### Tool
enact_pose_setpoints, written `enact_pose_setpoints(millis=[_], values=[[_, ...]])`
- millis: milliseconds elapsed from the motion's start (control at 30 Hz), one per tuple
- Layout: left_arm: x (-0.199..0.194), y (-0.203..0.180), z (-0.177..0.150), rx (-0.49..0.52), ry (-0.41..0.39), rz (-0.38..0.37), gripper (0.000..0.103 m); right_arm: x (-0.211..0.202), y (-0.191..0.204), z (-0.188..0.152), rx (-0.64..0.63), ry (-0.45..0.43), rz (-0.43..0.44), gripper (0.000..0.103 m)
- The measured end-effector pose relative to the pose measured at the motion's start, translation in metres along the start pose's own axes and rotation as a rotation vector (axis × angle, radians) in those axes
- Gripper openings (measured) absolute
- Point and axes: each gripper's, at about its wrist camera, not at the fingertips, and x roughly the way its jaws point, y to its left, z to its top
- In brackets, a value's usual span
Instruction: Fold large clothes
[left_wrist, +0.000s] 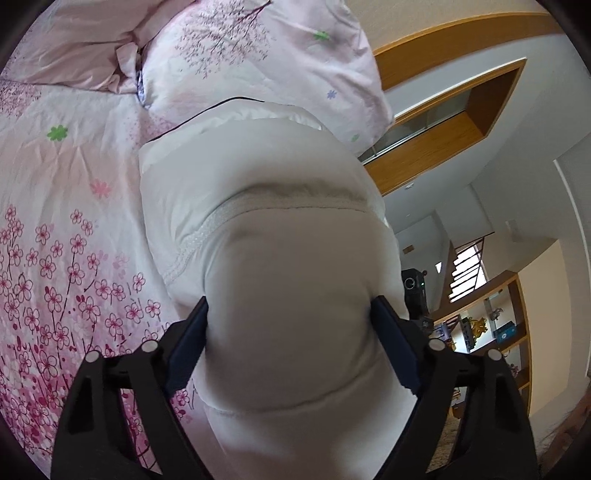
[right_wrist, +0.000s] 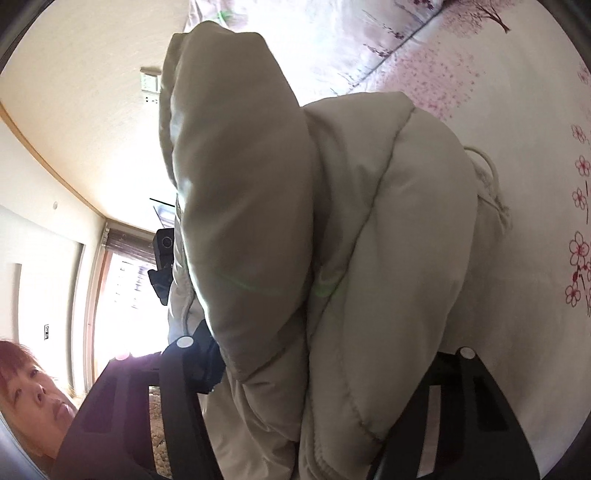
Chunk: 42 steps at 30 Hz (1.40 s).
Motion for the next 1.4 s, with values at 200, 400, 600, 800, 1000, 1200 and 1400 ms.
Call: enact_pose_setpoints(millis=[200,400,600,800,1000,1200,1400], values=[[-0.029,-0.006,0.013,0.036,-0.072,0.000,0.079,0.016,0.026,0.012,-0.037,0.009,0.001,0.056],[-0.075,0.005,0.030,0.050,-0.147,0.087,0.079,0.061,0.051,0.038,-0.050,0.044,-0.001,0.056],[-0.120,0.035,0.044,0.005,-0.208,0.186,0.079,0.118,0.066,0.062,-0.044,0.089,-0.011,0.056],[-0.140,0.063,0.052,-0.019,-0.219,0.275,0.079,0.143,0.071,0.064,-0.047,0.094,-0.049,0.056],[-0.133,0.077,0.047,0.030,-0.195,0.345,0.082,0.146,0.036,0.048,0.095,0.087,-0.066,0.066],[-0.120,0.076,0.046,0.061,-0.199,0.415,0.096,0.136,0.019,0.042,0.136,0.050,-0.113,0.073],[-0.137,0.023,0.025,0.240,-0.315,0.651,0.094,0.096,0.068,0.008,-0.058,-0.119,-0.387,0.082]])
